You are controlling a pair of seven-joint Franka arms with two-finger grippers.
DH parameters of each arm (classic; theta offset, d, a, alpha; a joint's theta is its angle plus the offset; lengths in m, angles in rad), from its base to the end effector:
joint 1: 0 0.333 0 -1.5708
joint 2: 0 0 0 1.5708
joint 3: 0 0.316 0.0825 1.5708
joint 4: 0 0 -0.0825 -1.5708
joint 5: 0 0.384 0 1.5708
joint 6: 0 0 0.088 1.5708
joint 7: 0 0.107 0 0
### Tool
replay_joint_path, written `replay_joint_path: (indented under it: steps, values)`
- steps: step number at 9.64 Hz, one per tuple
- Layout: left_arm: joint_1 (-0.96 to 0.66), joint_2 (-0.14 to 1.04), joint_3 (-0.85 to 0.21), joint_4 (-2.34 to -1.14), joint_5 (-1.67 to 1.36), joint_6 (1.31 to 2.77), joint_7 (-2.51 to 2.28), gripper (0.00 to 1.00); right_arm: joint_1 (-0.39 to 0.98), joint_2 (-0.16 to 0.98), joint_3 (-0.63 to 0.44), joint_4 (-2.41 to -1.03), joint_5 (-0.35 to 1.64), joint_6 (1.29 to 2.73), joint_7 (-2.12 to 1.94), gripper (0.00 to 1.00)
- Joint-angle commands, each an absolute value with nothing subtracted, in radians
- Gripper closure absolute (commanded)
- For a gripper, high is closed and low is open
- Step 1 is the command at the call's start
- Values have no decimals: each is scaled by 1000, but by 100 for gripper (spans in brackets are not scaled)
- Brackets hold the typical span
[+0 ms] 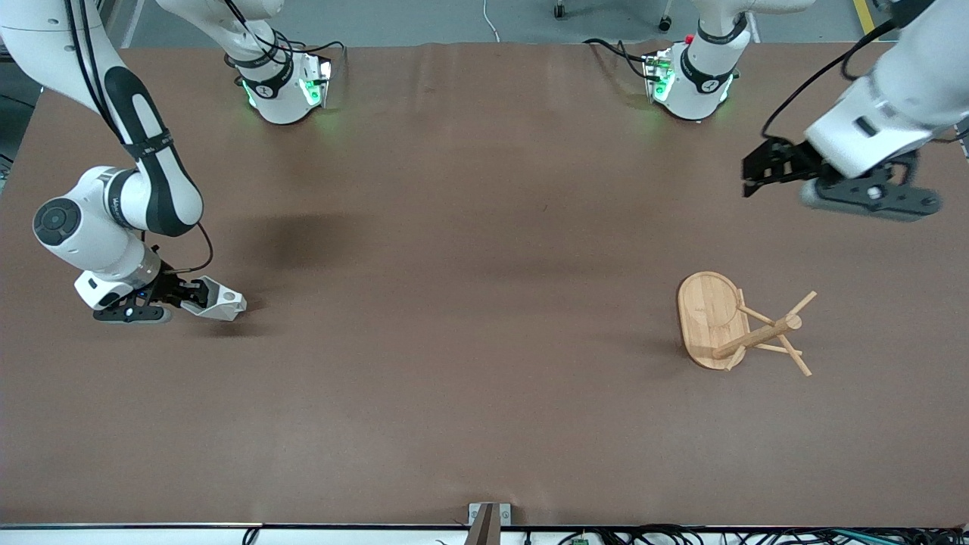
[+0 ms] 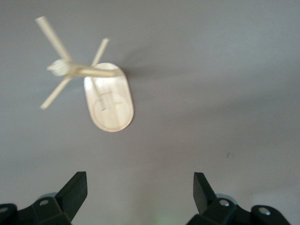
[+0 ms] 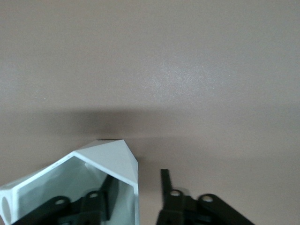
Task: Hang cup on rack
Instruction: 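Lift the cup with the right gripper while the left gripper reaches toward it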
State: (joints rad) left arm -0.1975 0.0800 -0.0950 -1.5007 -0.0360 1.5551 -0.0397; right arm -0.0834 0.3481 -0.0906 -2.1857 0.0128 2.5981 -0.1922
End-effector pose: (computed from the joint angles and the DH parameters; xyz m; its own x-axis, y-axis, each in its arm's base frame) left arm 0.5524 -0.1680 0.6112 0.9677 -0.2505 -0.0269 -0.2492 -0.9675 0.0425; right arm 0.5586 -0.0985 0.2335 0.9981 0.0149 0.0601 0.0128 -0.9993 0.0357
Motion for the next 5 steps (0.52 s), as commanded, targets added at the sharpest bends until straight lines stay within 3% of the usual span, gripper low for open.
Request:
replay_joint_path:
  steps: [1, 5]
  values:
    - [-306, 178, -92, -1445, -35, 1554, -29, 0, -86, 347, -86, -2194, 3, 2606, -184, 99]
    - [-374, 241, -124, -1442, -81, 1640, -28, 0, -86, 319, -84, -2157, 3, 2527, -186, 99]
